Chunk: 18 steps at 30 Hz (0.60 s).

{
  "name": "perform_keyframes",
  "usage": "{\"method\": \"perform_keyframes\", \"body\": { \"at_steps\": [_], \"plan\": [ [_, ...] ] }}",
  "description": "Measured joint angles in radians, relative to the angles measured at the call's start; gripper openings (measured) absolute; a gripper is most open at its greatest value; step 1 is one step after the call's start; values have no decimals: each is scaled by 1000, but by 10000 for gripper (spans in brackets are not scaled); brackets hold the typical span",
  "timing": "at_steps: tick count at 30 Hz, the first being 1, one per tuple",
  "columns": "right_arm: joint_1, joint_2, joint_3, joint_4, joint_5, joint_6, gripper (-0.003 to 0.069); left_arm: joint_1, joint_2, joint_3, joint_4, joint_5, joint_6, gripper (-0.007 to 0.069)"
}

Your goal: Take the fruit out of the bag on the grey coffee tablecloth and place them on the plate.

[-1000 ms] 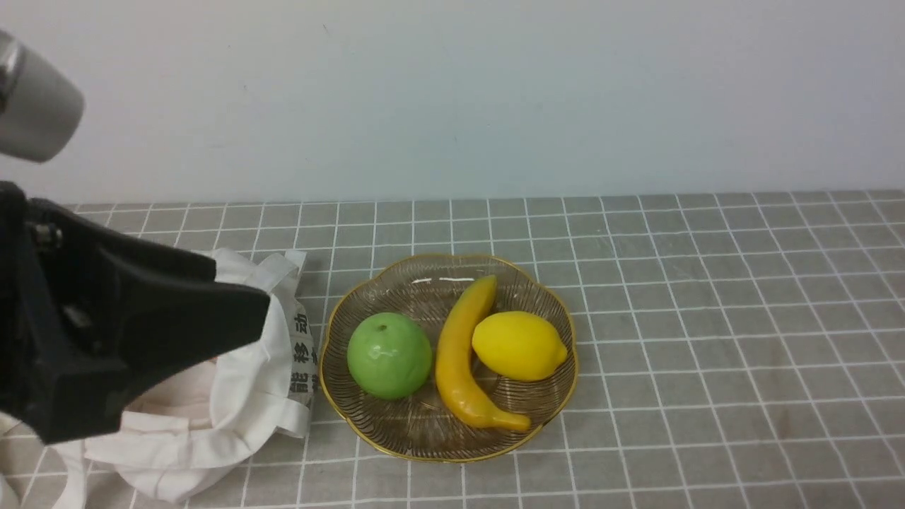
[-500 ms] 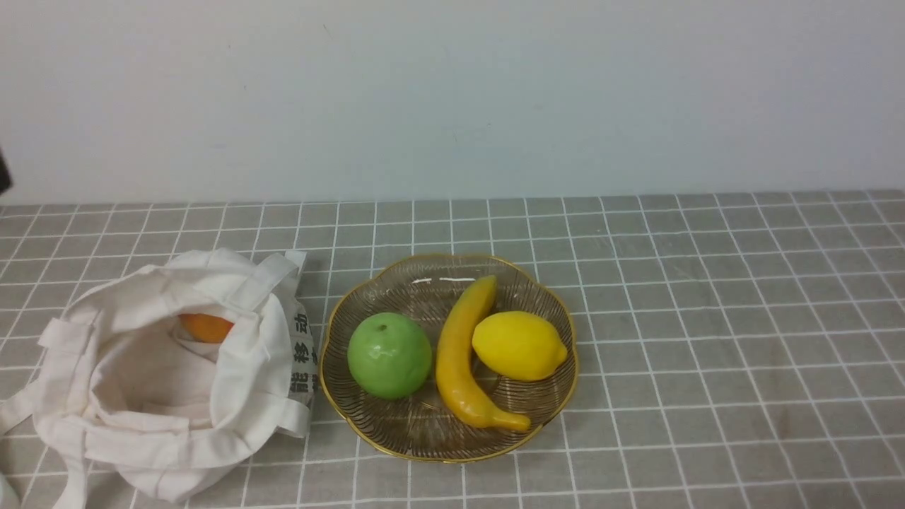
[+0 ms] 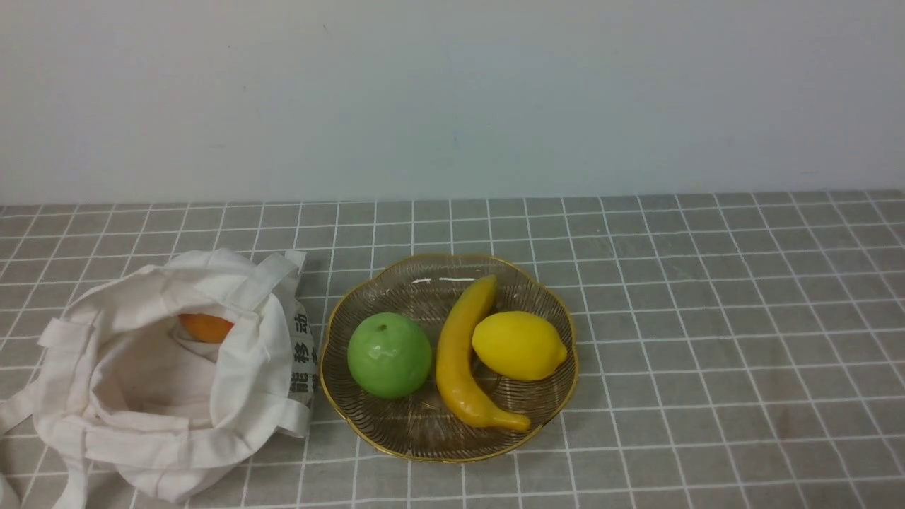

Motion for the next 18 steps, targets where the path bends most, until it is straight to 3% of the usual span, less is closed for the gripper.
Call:
{"method": "perform_keyframes", "body": {
  "at_steps": [5,10,14,18],
  "plan": [
    [0,0,0,0,0,0,-15,0,-44,33,270,-8,-215,-8],
    [0,0,0,0,0,0,-15,0,-212,232,574,-31,-507,-8],
    [0,0,0,0,0,0,-15,26,-366,458,669,-99,-571,-8],
    [0,0,0,0,0,0,-15,112,-489,695,681,-166,-556,-8]
  ]
}}
